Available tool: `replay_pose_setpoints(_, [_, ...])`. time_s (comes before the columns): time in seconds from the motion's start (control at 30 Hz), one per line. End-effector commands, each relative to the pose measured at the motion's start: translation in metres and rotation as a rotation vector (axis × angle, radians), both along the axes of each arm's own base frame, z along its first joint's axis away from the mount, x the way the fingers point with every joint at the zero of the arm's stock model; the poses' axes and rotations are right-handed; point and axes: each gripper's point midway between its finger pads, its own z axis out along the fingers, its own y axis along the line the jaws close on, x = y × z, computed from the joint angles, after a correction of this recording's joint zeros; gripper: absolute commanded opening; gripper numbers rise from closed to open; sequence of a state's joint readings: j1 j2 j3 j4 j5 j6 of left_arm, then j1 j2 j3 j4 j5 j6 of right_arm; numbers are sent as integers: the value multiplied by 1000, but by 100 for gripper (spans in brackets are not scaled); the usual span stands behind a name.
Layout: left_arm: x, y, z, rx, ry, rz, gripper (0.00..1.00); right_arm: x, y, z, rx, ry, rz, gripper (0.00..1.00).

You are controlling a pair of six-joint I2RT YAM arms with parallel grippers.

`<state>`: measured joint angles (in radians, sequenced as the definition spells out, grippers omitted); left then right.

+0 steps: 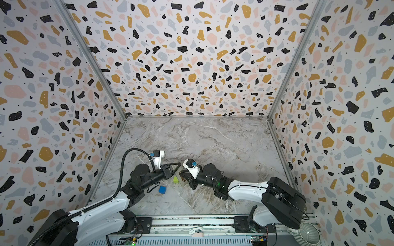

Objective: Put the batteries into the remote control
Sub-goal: 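Press the battery down into the remote's compartment with the right gripper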

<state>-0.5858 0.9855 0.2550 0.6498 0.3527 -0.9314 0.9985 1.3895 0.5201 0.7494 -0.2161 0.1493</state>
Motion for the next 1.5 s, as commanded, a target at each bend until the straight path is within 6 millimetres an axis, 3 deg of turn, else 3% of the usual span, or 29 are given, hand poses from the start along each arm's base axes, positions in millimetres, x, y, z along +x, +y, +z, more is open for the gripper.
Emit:
replay_pose_setpoints(0.0, [1,-5,35,-64,-95,-18,0,11,-9,-12,-27,10,-58,2])
replay_pose_setpoints(0.23, [0,-5,33,-59,-93,-20,0,12,-12,-16,-39,6,-77,11])
replay_pose_setpoints(0.6, [0,-7,29,-51,-88,-28,0,12,-12,-15,-34,2,-74,32])
replay_pose_setpoints(1.47, [0,-9,21,-13,-77,-45,0,-4,-7,14,-9,-95,-25,50])
